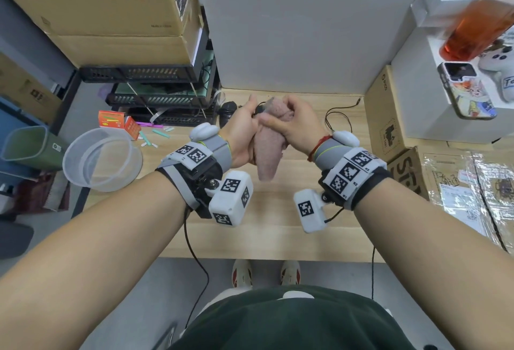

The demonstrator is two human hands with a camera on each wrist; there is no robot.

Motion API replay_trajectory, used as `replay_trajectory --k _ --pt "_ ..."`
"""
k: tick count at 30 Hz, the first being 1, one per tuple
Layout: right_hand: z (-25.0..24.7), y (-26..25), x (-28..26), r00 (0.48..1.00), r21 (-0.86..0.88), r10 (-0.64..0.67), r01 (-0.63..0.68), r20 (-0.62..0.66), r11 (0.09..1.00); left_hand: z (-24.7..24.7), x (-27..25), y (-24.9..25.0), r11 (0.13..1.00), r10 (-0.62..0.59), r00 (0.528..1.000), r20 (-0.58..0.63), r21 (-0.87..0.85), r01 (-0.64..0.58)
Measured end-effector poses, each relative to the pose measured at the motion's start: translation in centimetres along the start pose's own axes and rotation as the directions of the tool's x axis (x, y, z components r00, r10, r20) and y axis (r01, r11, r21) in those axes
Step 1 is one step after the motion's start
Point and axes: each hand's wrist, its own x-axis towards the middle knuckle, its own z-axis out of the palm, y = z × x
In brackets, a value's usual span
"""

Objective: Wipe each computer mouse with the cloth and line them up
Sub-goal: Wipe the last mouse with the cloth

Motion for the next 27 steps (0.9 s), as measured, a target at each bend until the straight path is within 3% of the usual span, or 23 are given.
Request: replay_trajectory --k 4,9,11,16,19,23,25,27 --pt "-1.0 0.3 0.7 1.000 -0.037 -0.013 0.012 -0.009 0.999 0.3 0.2 -0.2 1.000 -0.006 1.000 0.021 -0.017 0.006" --pt "-0.2 0.2 -1.6 0.964 -0.169 -0.099 0.144 0.248 0.975 -0.1 0.7 0.5 0.967 0.026 1.000 -0.013 -0.254 -0.028" --pt "0.3 0.7 -2.0 0.969 -0.147 -0.098 0.133 0.227 0.980 -0.3 0.7 0.7 0.964 0.058 0.998 -0.015 -0.260 -0.060" --pt "0.7 2.3 -0.8 0.997 0.103 0.042 -0.049 0.071 0.993 -1.0 1.0 1.0 0.997 0.060 0.995 -0.083 0.045 -0.056" --pt "0.2 3.1 -0.5 0.998 0.116 0.067 -0.068 0.012 0.991 -1.1 1.3 0.5 0.994 0.104 0.983 -0.154 0.050 -0.098" --pt "-0.1 3.4 -0.4 0.991 0.115 0.088 -0.077 -0.098 0.990 -1.0 1.6 -0.3 0.995 0.104 0.986 -0.133 0.014 -0.103" --pt "-0.1 3.3 -0.9 0.991 0.176 0.113 -0.100 -0.067 0.979 -1.0 1.7 -0.3 0.992 0.125 0.980 -0.154 0.043 -0.119" --pt "-0.1 2.7 -1.4 0.992 0.156 0.119 -0.124 0.041 0.980 -1.0 1.8 -0.2 0.989 0.138 0.974 -0.182 0.081 -0.125"
